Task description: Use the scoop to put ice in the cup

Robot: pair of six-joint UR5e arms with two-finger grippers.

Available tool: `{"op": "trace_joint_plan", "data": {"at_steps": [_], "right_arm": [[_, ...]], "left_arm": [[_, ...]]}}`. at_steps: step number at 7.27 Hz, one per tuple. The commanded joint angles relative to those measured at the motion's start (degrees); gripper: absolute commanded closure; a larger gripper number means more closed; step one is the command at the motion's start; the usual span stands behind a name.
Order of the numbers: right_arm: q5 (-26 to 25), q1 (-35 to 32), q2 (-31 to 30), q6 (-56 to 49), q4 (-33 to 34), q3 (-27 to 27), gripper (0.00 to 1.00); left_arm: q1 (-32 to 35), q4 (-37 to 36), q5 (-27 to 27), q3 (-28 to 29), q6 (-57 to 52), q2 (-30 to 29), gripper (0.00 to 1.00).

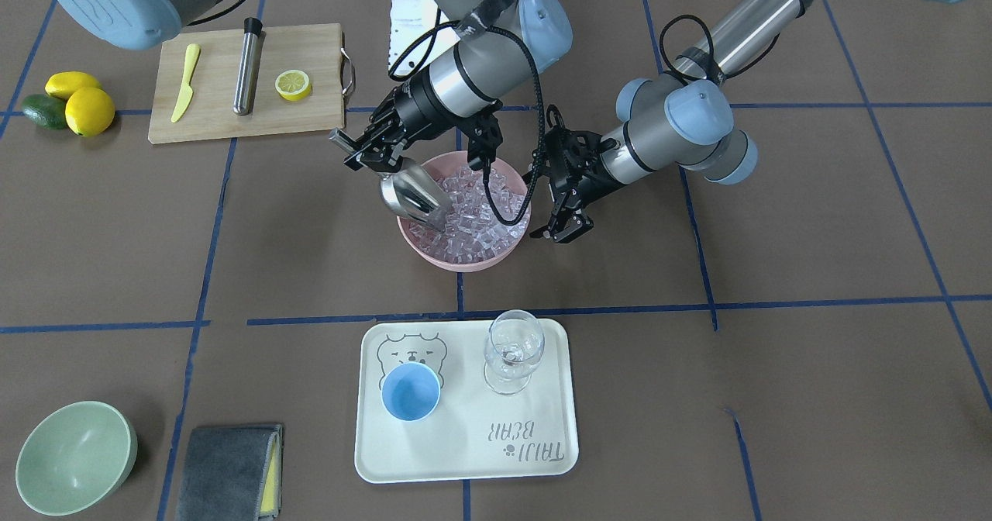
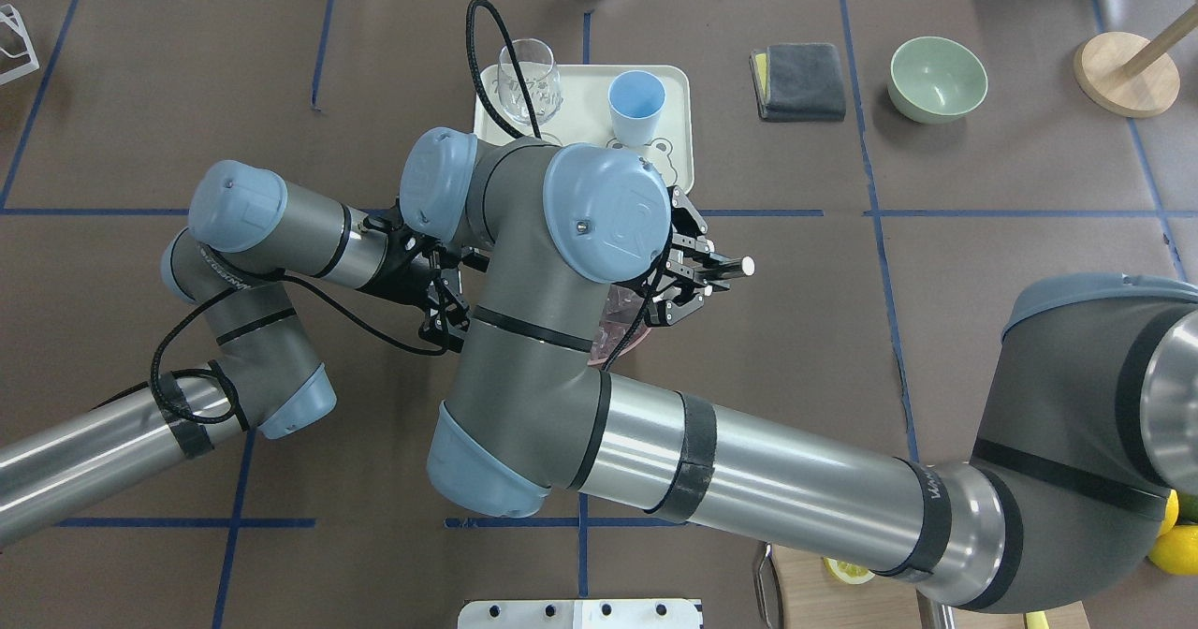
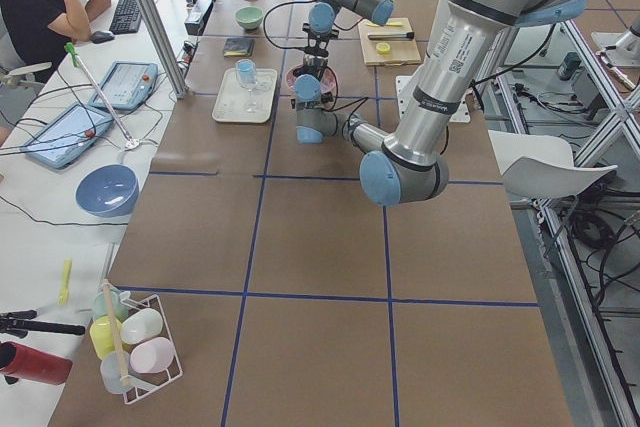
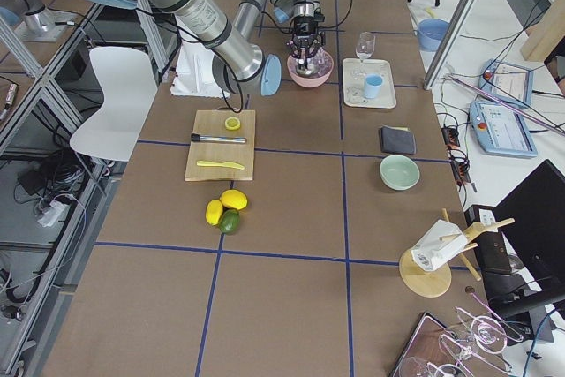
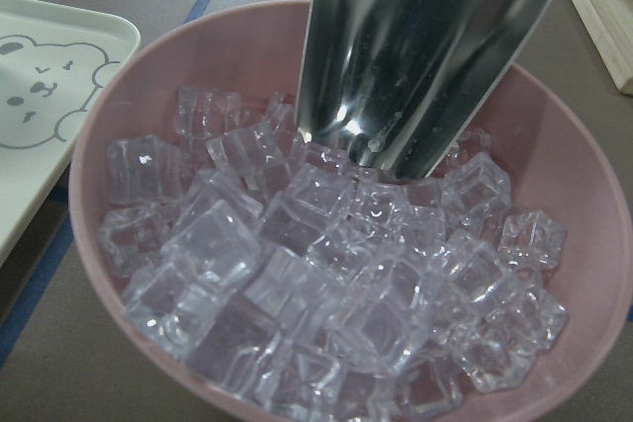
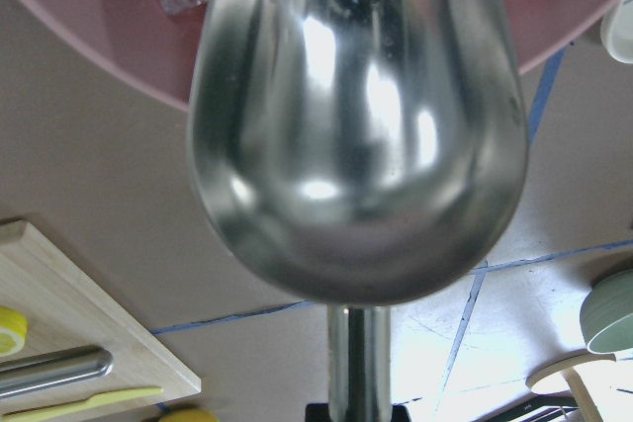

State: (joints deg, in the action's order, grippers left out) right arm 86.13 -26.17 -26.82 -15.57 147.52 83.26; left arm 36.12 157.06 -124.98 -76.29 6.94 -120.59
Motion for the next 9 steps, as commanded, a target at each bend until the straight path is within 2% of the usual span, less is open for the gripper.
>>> {"op": "trace_joint_plan", "data": {"at_steps": [1,3,5,9], "right_arm": [[0.00,-0.02,-4.97,-0.07,-3.72,6.08,1.00],[0.17,-0.02,-11.39,-0.07,-7.57,14.35,1.00],[0.61,-0.02,-15.61,-0.07,-12.58,18.14,1.00],[0.88,-0.02,-19.84,-0.07,-23.39,19.30,1.00]], "left_arm": [[0.00,0.00,0.00,-0.09,0.00,0.00,0.00],[0.00,0.00,0.09,-0.09,0.00,0.00,0.00],[0.00,0.00,0.09,-0.09,0.00,0.00,0.00],[0.09,0.00,0.09,-0.18,0.00,0.00,0.00]]}}
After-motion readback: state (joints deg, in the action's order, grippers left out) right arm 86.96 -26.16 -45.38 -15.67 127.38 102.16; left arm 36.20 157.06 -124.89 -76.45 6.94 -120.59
